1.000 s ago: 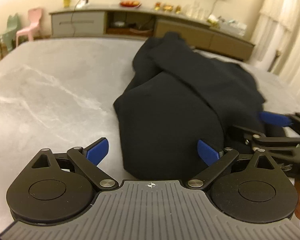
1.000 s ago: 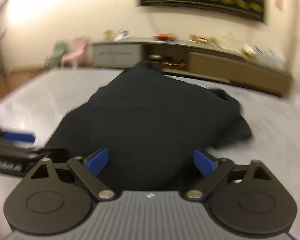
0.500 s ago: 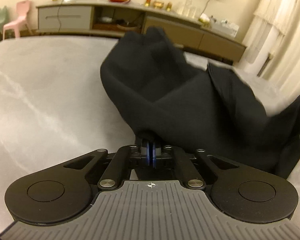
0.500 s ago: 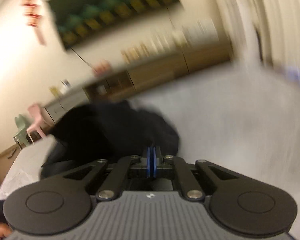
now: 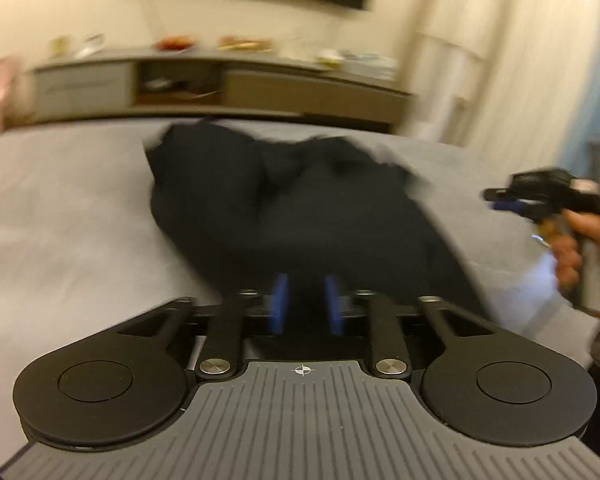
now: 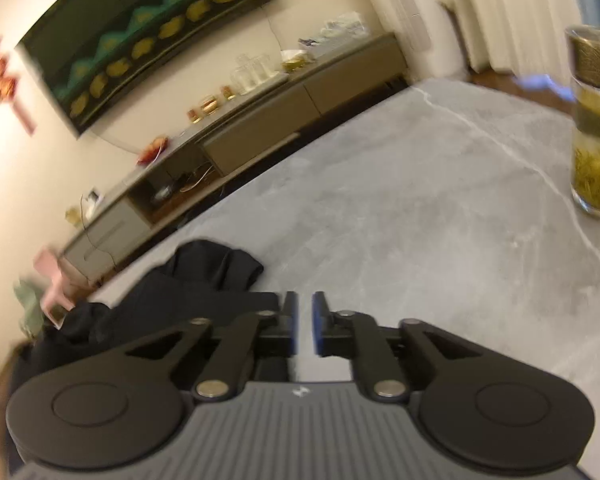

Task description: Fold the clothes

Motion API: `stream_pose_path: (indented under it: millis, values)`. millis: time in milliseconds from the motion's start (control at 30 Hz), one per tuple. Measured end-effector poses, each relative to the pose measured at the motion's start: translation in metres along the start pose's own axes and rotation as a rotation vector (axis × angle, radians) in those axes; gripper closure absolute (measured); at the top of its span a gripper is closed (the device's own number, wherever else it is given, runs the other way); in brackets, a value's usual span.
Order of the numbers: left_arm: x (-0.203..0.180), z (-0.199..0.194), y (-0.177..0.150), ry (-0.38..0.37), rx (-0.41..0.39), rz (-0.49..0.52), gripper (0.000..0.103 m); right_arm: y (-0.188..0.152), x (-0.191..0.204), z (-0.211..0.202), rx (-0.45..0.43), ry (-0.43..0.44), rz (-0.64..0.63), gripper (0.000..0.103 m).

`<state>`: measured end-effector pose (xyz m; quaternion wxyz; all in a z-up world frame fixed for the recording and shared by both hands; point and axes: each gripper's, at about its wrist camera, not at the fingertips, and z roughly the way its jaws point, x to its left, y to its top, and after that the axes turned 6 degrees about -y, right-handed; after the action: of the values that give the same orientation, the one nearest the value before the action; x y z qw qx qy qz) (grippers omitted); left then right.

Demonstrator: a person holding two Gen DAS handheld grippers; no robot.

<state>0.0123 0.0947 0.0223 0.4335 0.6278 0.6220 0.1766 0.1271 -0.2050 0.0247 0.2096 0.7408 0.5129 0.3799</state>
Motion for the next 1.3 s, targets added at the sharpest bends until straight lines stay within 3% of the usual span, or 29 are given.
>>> stream_pose_path:
  millis: [33, 67, 167, 267, 333, 400, 433, 467, 533, 600, 667, 700, 800, 933, 1100, 1167, 1233, 1300]
  values:
    - [0.011, -0.005, 0.001, 0.009, -0.021, -0.053, 0.051, -0.007, 0.013, -0.004, -0.005, 0.044, -0.066, 0.040]
    - [0.022, -0.008, 0.004, 0.018, -0.037, -0.098, 0.049, -0.004, 0.023, -0.004, -0.006, 0.085, -0.113, 0.030]
    - [0.046, -0.008, 0.024, 0.052, -0.061, -0.144, 0.029, -0.020, 0.069, -0.006, 0.014, 0.177, -0.307, 0.013]
    - [0.060, 0.026, 0.056, 0.131, -0.071, -0.134, 0.024, -0.040, 0.117, 0.001, 0.060, 0.233, -0.503, 0.012]
    - [0.070, 0.062, 0.075, 0.193, -0.049, -0.113, 0.024, -0.055, 0.141, 0.008, 0.074, 0.222, -0.587, 0.012]
    - [0.079, 0.096, 0.093, 0.251, -0.015, -0.093, 0.024, -0.061, 0.151, 0.019, 0.078, 0.210, -0.605, 0.017]
    - [0.083, 0.112, 0.101, 0.275, 0.008, -0.081, 0.024, -0.063, 0.155, 0.024, 0.080, 0.204, -0.612, 0.034]
    - [0.086, 0.128, 0.109, 0.301, 0.027, -0.073, 0.024, -0.063, 0.153, 0.032, 0.097, 0.200, -0.602, 0.062]
    - [0.093, 0.156, 0.124, 0.327, 0.060, -0.072, 0.024, -0.058, 0.144, 0.040, 0.123, 0.193, -0.566, 0.094]
    - [0.099, 0.181, 0.133, 0.318, 0.098, -0.092, 0.035, -0.049, 0.132, 0.037, 0.118, 0.191, -0.512, 0.095]
    - [0.101, 0.207, 0.134, 0.285, 0.161, -0.080, 0.098, -0.035, 0.120, 0.026, 0.086, 0.190, -0.441, 0.096]
    - [0.101, 0.206, 0.134, 0.286, 0.145, -0.074, 0.103, -0.024, 0.111, 0.021, 0.065, 0.188, -0.396, 0.096]
    - [0.098, 0.188, 0.136, 0.296, 0.042, -0.082, 0.103, 0.005, 0.072, 0.010, -0.024, 0.080, -0.294, 0.096]
    - [0.098, 0.118, 0.134, 0.318, -0.146, -0.157, 0.103, 0.018, 0.027, 0.005, -0.060, -0.063, -0.197, 0.096]
    - [0.079, -0.003, 0.095, 0.476, -0.377, -0.200, 0.103, 0.007, 0.013, -0.020, -0.158, -0.093, -0.150, 0.096]
    - [0.071, -0.020, 0.072, 0.496, -0.325, -0.189, 0.103, 0.003, 0.009, -0.026, -0.180, -0.100, -0.131, 0.096]
    - [0.067, -0.015, 0.053, 0.441, -0.207, -0.167, 0.103, 0.001, 0.004, -0.022, -0.163, -0.108, -0.107, 0.096]
    - [0.066, -0.017, 0.038, 0.391, -0.154, -0.159, 0.099, 0.003, -0.008, -0.013, -0.131, -0.114, -0.072, 0.096]
